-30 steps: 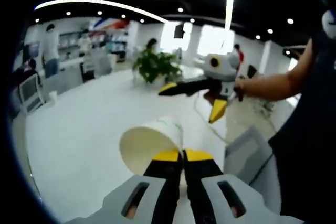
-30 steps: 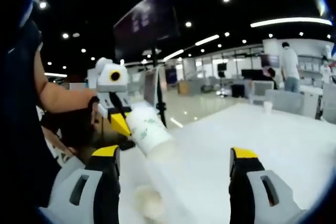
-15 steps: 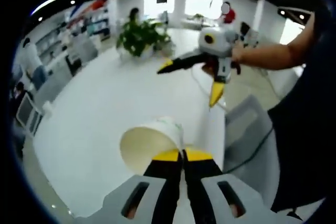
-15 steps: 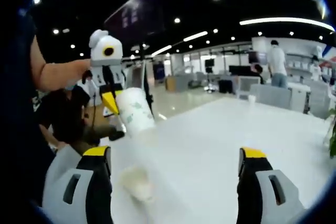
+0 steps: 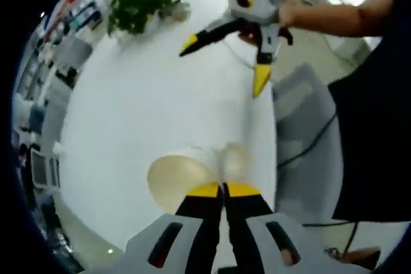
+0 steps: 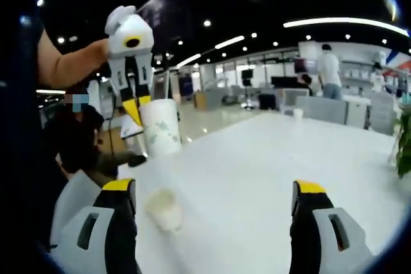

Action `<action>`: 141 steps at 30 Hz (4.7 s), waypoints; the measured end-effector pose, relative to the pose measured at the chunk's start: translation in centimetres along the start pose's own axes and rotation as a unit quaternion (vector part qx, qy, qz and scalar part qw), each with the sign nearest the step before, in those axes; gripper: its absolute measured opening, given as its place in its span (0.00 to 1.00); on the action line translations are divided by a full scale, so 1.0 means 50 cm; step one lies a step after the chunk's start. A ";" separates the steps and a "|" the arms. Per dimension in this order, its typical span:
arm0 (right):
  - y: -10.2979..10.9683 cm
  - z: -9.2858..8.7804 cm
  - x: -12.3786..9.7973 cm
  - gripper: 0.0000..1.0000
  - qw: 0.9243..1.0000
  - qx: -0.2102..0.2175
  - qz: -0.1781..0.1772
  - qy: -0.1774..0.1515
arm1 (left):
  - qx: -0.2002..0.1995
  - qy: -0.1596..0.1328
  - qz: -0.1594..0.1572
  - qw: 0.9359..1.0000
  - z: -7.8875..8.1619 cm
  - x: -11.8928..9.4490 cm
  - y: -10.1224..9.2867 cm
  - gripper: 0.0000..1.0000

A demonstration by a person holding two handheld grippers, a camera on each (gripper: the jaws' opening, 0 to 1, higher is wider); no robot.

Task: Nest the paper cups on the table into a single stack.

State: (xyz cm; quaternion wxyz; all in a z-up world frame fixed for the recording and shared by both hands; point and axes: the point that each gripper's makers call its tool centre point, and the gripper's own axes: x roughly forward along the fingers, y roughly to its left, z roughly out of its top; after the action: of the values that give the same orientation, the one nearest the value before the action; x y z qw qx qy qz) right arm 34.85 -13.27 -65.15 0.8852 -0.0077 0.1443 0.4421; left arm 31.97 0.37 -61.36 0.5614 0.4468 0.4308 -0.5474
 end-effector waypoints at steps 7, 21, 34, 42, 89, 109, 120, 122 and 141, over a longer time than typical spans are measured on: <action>-0.001 -0.017 -0.018 1.00 1.000 0.007 -0.011 0.001 | 0.052 0.070 0.014 0.996 0.014 0.027 -0.013 0.00; -0.001 -0.026 -0.044 1.00 0.999 0.021 -0.024 -0.010 | 0.010 0.098 0.028 0.995 0.010 0.026 -0.012 0.00; 0.008 -0.022 -0.037 1.00 0.999 -0.024 -0.021 0.001 | -0.018 0.091 0.018 0.996 0.008 0.030 -0.028 0.00; 0.017 -0.031 -0.035 1.00 0.998 -0.053 -0.011 0.019 | 0.002 0.087 0.021 0.996 0.005 0.049 -0.018 0.00; -0.002 -0.052 -0.014 1.00 0.998 -0.048 -0.029 0.028 | -0.033 0.091 -0.013 0.995 -0.001 0.117 -0.075 0.00; -0.026 -0.045 -0.005 1.00 0.998 -0.025 -0.049 0.005 | -0.043 0.089 -0.024 0.995 -0.003 0.150 -0.084 0.00; -0.032 -0.052 -0.001 1.00 0.997 -0.045 -0.063 -0.006 | -0.063 0.091 -0.034 0.993 -0.011 0.179 -0.092 0.02; -0.032 -0.057 0.001 1.00 0.997 -0.049 -0.064 -0.005 | -0.064 0.089 -0.033 0.993 -0.011 0.184 -0.092 0.02; -0.039 -0.057 0.000 1.00 0.996 -0.042 -0.073 -0.007 | -0.076 0.052 -0.024 0.995 0.000 0.193 -0.083 0.01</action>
State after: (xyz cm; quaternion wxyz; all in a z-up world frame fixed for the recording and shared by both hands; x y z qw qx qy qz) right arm 35.66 -14.87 -68.11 0.9150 -0.0523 0.1180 0.3822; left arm 28.12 -1.85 -70.87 0.5574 0.4204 0.5102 -0.5022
